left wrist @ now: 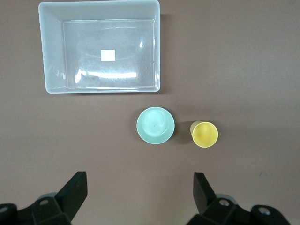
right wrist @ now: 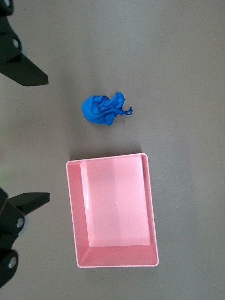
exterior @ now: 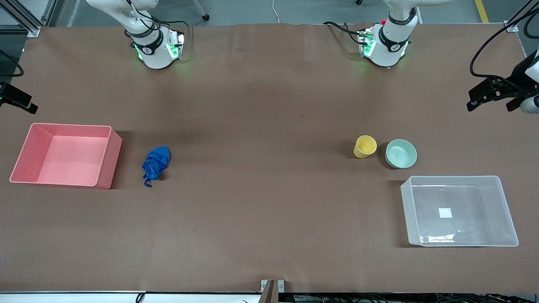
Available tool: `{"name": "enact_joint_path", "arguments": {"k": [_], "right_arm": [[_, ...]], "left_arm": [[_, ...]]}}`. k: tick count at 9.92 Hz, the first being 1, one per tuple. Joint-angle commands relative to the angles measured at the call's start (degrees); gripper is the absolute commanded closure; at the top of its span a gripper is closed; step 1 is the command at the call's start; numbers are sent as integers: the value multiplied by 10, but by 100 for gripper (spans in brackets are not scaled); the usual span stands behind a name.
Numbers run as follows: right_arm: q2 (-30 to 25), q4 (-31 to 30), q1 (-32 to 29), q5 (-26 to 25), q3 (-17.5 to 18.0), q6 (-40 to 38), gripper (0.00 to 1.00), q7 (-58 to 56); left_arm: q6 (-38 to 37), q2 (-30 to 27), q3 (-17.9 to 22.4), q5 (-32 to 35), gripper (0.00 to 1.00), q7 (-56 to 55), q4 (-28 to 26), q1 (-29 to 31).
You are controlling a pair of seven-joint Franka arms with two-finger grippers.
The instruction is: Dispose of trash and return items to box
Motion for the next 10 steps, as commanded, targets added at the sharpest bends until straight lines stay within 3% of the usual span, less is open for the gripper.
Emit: {"name": "enact_joint_path", "arguments": {"k": [1,7,10], "right_arm": [[-12,-10,0,-1,0,7,0,-3],[-13,-12,6,-1,1,-1,0,1],[-4,-59,55,-2,1,27,0,40]], "left_arm": [[8,1,0,14,0,-6,-19,-3],[15,6,3,12,0,-5,-36,0],[109,8,4,12,0,6,-136,1]]}}
